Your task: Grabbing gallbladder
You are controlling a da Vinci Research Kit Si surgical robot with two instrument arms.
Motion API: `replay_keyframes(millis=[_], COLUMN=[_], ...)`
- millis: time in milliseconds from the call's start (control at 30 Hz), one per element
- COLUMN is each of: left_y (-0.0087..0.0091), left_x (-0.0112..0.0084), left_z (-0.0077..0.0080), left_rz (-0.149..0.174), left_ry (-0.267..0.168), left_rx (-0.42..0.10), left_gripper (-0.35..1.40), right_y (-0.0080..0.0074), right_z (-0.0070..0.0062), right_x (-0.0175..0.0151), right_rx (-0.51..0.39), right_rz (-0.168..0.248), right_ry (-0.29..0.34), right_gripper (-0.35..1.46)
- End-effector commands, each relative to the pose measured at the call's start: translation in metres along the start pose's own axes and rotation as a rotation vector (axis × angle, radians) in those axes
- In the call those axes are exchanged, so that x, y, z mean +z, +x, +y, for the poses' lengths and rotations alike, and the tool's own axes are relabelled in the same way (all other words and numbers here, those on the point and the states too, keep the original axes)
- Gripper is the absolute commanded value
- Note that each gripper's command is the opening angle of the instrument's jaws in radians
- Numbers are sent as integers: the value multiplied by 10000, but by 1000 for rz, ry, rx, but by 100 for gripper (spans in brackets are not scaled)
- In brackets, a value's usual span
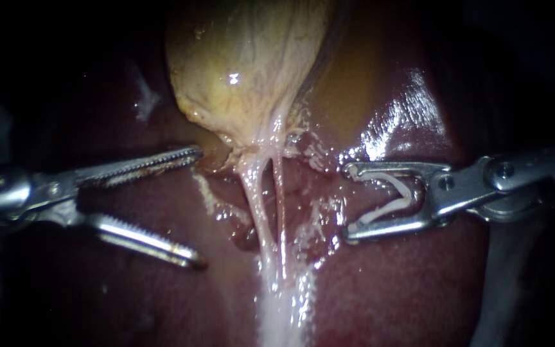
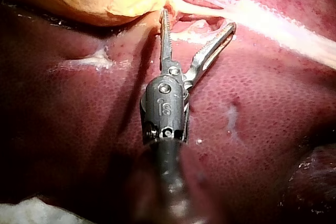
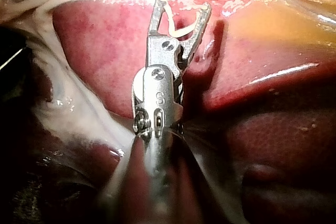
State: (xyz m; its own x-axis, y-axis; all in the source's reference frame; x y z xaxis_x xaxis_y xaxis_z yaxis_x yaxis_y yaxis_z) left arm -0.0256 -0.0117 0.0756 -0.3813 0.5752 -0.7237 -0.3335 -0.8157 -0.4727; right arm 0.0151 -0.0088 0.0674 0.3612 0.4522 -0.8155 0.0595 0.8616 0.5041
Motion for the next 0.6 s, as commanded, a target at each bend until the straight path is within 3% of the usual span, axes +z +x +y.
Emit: replay_keyframes(millis=[33, 267, 600], left_y=[0, 0, 3], left_x=[0, 7, 36], left_z=[-1, -11, -31], left_rz=[0, 0, -1], left_ry=[1, 0, 4], left_rx=[0, -2, -22], left_gripper=[86, 74, 51], right_y=[0, 0, 0], right_z=[0, 0, 0], right_x=[0, 0, 0], right_rx=[0, 6, 6], right_rz=[0, 0, 0], right_ry=[0, 0, 0], right_gripper=[50, 50, 50])
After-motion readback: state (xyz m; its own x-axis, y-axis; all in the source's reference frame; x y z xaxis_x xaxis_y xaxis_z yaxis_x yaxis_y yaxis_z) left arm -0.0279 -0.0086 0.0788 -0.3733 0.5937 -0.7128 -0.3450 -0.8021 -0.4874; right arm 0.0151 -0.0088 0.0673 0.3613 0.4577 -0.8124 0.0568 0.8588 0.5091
